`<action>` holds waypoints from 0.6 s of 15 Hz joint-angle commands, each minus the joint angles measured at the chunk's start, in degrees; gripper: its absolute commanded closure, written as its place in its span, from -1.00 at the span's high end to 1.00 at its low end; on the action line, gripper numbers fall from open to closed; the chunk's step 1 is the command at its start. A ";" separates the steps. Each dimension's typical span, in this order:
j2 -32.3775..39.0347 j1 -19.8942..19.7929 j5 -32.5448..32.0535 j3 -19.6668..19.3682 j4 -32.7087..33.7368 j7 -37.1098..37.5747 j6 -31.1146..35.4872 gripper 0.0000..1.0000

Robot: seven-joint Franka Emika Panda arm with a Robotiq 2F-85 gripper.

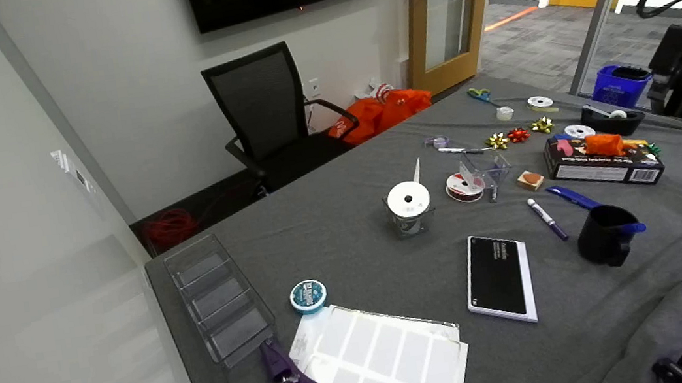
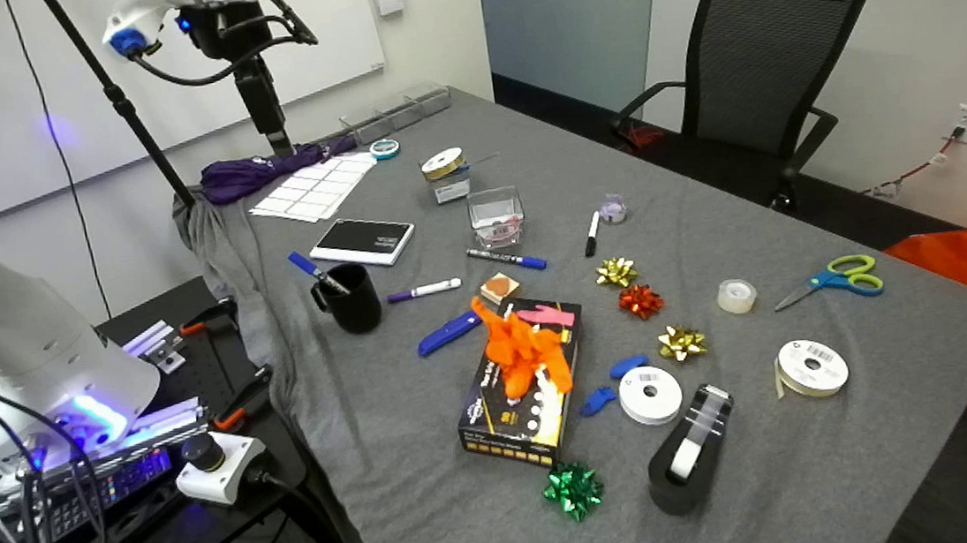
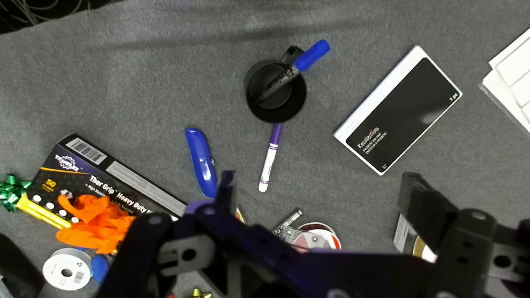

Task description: Remove the marker from the black cup and put it on the table

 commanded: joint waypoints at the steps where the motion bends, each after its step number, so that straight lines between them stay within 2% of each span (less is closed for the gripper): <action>1: 3.61 -2.49 0.98 1.47 -1.37 5.84 5.49 1.00; 5: 8.35 -3.54 1.06 1.71 -1.87 12.63 7.10 1.00; 9: 12.14 -3.53 4.16 0.54 -3.62 14.06 7.40 1.00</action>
